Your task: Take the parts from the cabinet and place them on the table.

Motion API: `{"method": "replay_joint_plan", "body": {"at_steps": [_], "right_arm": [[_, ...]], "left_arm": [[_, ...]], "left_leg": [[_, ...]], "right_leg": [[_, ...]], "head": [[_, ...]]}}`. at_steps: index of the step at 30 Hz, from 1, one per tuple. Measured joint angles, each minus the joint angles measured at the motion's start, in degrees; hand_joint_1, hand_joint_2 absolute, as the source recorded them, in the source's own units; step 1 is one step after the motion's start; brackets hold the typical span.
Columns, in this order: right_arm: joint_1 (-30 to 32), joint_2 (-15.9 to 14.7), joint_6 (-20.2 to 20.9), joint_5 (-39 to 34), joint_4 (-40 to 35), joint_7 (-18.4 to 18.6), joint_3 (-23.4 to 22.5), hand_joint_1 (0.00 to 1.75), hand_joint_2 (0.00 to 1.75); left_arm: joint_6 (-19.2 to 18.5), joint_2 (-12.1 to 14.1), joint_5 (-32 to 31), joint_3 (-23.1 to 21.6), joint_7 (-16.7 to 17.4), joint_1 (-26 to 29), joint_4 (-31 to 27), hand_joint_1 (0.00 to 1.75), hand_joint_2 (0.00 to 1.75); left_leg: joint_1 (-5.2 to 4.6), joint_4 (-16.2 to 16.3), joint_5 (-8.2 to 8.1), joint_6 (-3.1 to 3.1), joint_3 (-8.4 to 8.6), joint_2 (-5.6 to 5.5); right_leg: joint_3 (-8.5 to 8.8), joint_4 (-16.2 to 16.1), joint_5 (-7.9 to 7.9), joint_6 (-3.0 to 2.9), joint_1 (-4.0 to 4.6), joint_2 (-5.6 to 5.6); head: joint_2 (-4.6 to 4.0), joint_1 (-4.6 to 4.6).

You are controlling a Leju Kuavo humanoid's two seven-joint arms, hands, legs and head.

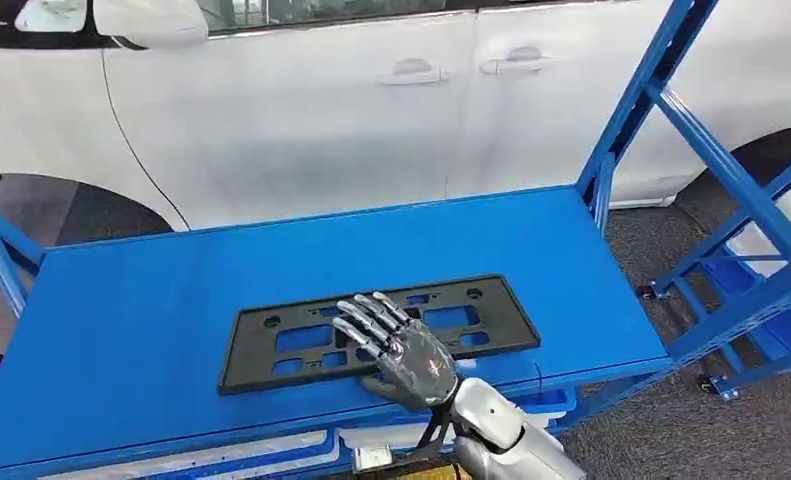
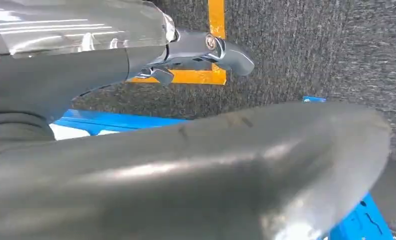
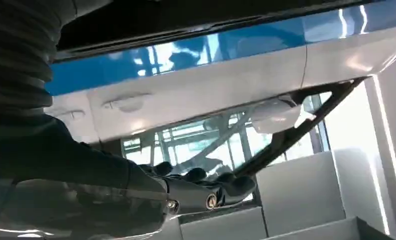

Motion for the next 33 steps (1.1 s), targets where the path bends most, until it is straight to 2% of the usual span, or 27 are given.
{"method": "replay_joint_plan", "body": {"at_steps": [2,3,4,6,7,8,9,10,12,13,16,17,18,19,20,22,23,24,25,27,28,29,30,33], "right_arm": [[-0.85,0.13,-0.02,-0.15,1.07,0.02,0.96,0.00,1.75],[-1.19,0.20,-0.07,-0.37,1.61,0.13,1.18,0.00,1.75],[-1.66,0.26,-0.11,-0.46,1.99,0.15,1.31,0.00,1.75],[-2.22,0.28,-0.13,-0.55,2.95,0.15,1.79,0.00,1.75],[-2.17,0.28,-0.13,-0.55,3.38,0.15,2.07,0.00,1.75],[-2.15,0.28,-0.13,-0.55,3.78,0.15,2.21,0.00,1.75],[-2.17,0.28,-0.13,-0.55,4.08,0.15,2.27,0.00,1.75],[-2.22,0.28,-0.13,-0.55,4.26,0.15,2.29,0.00,1.75],[-2.52,0.31,-0.15,-0.55,4.57,0.15,2.29,0.00,1.75],[-2.74,0.31,-0.15,-0.55,4.70,0.15,2.29,0.00,1.75],[-2.82,0.44,-0.22,-0.55,5.00,0.15,2.36,0.00,1.75],[-2.84,0.44,-0.22,-0.55,5.09,0.15,2.40,0.00,1.75],[-2.86,0.57,-0.24,-0.55,5.11,0.15,2.40,0.00,1.75],[-2.97,0.61,-0.24,-0.55,5.13,0.15,2.42,0.00,1.75],[-3.07,0.79,-0.26,-0.55,5.13,0.15,2.47,0.00,1.75],[-3.00,0.85,-0.26,-0.55,5.29,0.15,2.58,0.00,1.75],[-2.97,0.87,-0.26,-0.55,5.42,0.15,2.62,0.00,1.75],[-2.97,0.87,-0.26,-0.55,5.55,0.15,2.66,0.00,1.75],[-2.98,0.87,-0.26,-0.55,5.64,0.15,2.69,0.00,1.75],[-3.02,0.96,-0.26,-0.55,5.66,0.15,2.71,0.00,1.75],[-3.03,1.03,-0.26,-0.55,5.68,0.15,2.73,0.00,1.75],[-3.08,1.03,-0.26,-0.55,5.68,0.15,2.75,0.00,1.75],[-3.08,1.03,-0.28,-0.55,5.68,0.15,2.77,0.00,1.75],[-3.08,1.03,-0.28,-0.55,5.68,0.15,2.77,0.00,1.75]], "left_arm": [[0.00,-0.02,0.02,0.00,-0.02,0.05,0.00,0.00,0.00],[-0.02,-0.26,0.02,0.00,-0.02,0.00,0.00,0.00,0.00],[-0.02,-0.26,0.02,0.00,-0.02,-0.04,0.00,0.00,0.00],[-0.02,-0.26,0.00,0.00,-0.07,0.02,0.00,0.00,0.00],[-0.02,-0.26,0.00,0.00,-0.07,0.06,0.00,0.00,0.00],[-0.02,-0.26,0.02,0.00,-0.07,0.12,0.00,0.00,0.00],[-0.02,-0.26,0.02,0.00,-0.07,0.17,0.00,0.00,0.00],[-0.02,-0.28,0.02,0.00,-0.07,0.18,0.00,0.00,0.00],[-0.02,-0.35,0.02,0.00,-0.07,0.14,0.00,0.00,0.00],[-0.02,-0.35,0.02,0.00,-0.07,0.12,0.00,0.00,0.00],[-0.07,-0.35,0.02,0.00,-0.07,0.16,0.00,0.00,0.00],[-0.07,-0.35,0.00,0.00,-0.07,0.11,0.00,0.00,0.00],[-0.07,-0.33,0.02,0.00,-0.07,0.07,0.00,0.00,0.00],[-0.07,-0.35,0.02,0.00,-0.09,0.09,0.00,0.00,0.00],[-0.07,-0.41,0.00,0.00,-0.07,0.10,0.00,0.00,0.00],[-0.07,-0.39,0.02,0.00,-0.09,0.20,0.00,0.00,0.00],[-0.07,-0.39,0.02,0.00,-0.09,0.30,0.00,0.00,0.00],[-0.07,-0.37,0.02,0.00,-0.09,0.38,0.00,0.00,0.00],[-0.07,-0.37,0.02,0.00,-0.09,0.40,0.00,0.00,0.00],[-0.07,-0.37,0.02,0.00,-0.09,0.32,0.00,0.00,0.00],[-0.07,-0.37,0.02,0.00,-0.09,0.31,0.00,0.00,0.00],[-0.07,-0.37,0.02,0.00,-0.09,0.20,0.00,0.00,0.00],[-0.07,-0.37,0.00,0.00,-0.09,0.17,0.00,0.00,0.00],[-0.07,-0.37,0.00,0.00,-0.09,0.17,0.00,0.00,0.00]], "left_leg": [[0.10,-0.45,0.35,0.73,0.08,-0.01],[0.31,-0.74,0.64,1.11,0.25,0.11],[0.33,-0.79,0.67,1.34,0.22,0.13],[0.26,-0.78,0.68,1.50,0.10,0.18],[0.25,-0.74,0.67,1.51,0.03,0.18],[0.25,-0.70,0.67,1.51,0.02,0.15],[0.25,-0.68,0.65,1.49,0.07,0.12],[0.25,-0.64,0.61,1.43,0.13,0.05],[0.25,-0.63,0.45,1.18,0.46,-0.06],[0.02,-0.60,0.38,0.93,0.42,-0.06],[0.08,-0.76,0.45,-0.04,0.28,-0.05],[0.00,-0.89,0.50,-0.44,0.39,-0.04],[0.11,-0.40,-0.01,-0.72,0.15,-0.03],[0.16,1.23,-1.25,-0.94,-0.38,-0.02],[0.22,5.06,-3.61,-1.12,-2.11,-0.04],[0.31,14.87,-7.95,-1.51,-6.63,-0.03],[0.32,17.82,-8.50,-1.63,-8.06,-0.03],[0.33,17.68,-7.60,-1.68,-8.05,-0.03],[0.34,14.75,-5.43,-1.66,-6.74,-0.03],[0.45,4.30,-0.11,-1.46,-1.72,0.02],[0.48,0.57,0.26,-1.18,-0.14,0.07],[0.13,-0.31,-0.10,-0.75,0.39,0.00],[0.16,0.00,-0.03,-0.43,0.13,-0.06],[0.16,0.00,-0.03,-0.43,0.13,-0.06]], "right_leg": [[0.08,-0.12,0.06,0.70,0.05,0.00],[-0.05,0.62,-0.61,1.00,-0.27,0.02],[-1.04,2.65,-2.21,1.30,-0.25,-0.05],[-5.36,11.84,-6.91,1.73,-0.58,-0.06],[-7.43,16.10,-8.31,1.89,-0.63,-0.07],[-8.48,18.06,-8.34,1.97,-0.71,-0.07],[-8.09,17.07,-7.03,1.97,-0.79,-0.07],[-6.57,13.79,-4.85,1.85,-0.83,-0.07],[-1.00,2.63,0.39,1.27,-0.84,-0.07],[0.31,0.03,-0.32,0.99,-0.62,-0.04],[-0.14,-0.06,0.04,0.39,-0.21,0.08],[-0.09,-0.35,0.23,0.01,-0.35,0.10],[0.20,-0.90,0.58,-0.46,-0.86,-0.06],[0.28,-1.04,0.60,-0.71,-0.80,-0.05],[0.24,-1.04,0.59,-1.01,-0.76,-0.12],[0.17,-0.99,0.54,-1.14,-0.54,-0.17],[0.14,-0.94,0.53,-1.15,-0.51,-0.17],[0.19,-0.91,0.53,-1.14,-0.51,-0.16],[0.23,-0.83,0.49,-1.12,-0.51,-0.13],[0.43,-0.57,0.22,-0.78,-0.54,-0.05],[0.40,-0.35,0.04,-0.52,-0.48,-0.03],[0.07,0.13,-0.12,-0.20,-0.05,0.04],[-0.05,-0.05,0.04,0.04,-0.09,0.00],[-0.05,-0.05,0.04,0.04,-0.09,0.00]], "head": [[0.00,0.00],[0.00,0.02],[0.00,0.00],[0.00,0.00],[0.00,0.00],[0.00,0.02],[0.00,0.00],[0.00,0.00],[0.00,0.00],[0.00,0.00],[0.00,0.00],[0.00,0.00],[0.00,0.00],[0.00,0.00],[0.00,0.00],[0.00,0.00],[0.00,0.00],[0.00,0.00],[0.00,0.00],[0.00,0.00],[0.00,0.00],[0.00,0.00],[0.00,0.00],[0.00,0.00]]}}
